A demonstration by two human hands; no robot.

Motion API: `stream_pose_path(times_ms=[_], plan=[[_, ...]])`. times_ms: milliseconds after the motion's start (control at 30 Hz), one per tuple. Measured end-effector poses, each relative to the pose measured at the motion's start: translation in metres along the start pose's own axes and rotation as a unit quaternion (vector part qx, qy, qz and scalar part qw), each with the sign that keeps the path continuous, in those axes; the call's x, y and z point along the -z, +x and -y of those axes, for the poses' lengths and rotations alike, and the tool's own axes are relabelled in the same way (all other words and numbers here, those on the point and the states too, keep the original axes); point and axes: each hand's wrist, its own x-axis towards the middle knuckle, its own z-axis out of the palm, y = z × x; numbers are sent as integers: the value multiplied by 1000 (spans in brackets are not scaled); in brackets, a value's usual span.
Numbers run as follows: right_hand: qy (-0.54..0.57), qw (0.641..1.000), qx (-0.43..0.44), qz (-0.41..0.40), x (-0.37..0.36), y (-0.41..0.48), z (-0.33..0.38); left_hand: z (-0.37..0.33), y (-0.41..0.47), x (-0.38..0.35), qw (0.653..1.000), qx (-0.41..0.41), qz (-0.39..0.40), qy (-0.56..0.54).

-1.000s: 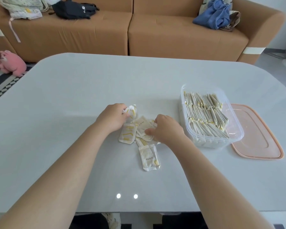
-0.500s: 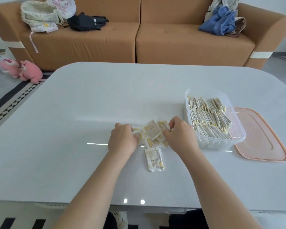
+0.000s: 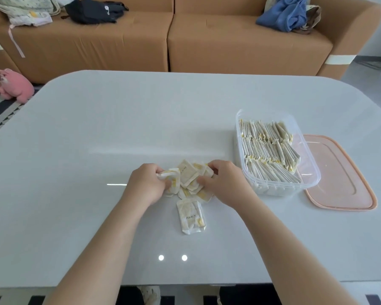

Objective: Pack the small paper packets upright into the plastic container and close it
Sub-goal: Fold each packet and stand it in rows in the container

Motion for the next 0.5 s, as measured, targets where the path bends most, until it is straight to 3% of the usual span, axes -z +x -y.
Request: stream_pose_path(times_ms=[133,333,500], plan=[[74,997,-14,23,-1,0,2,-1,0,1,1000,-28,-3,-8],[66,998,-19,-17,-11,3,4,-3,-3,4,998,-58,-2,-26],[103,994,1,-34,-11,3,8,1,0,14,986,-30,-23,-165]])
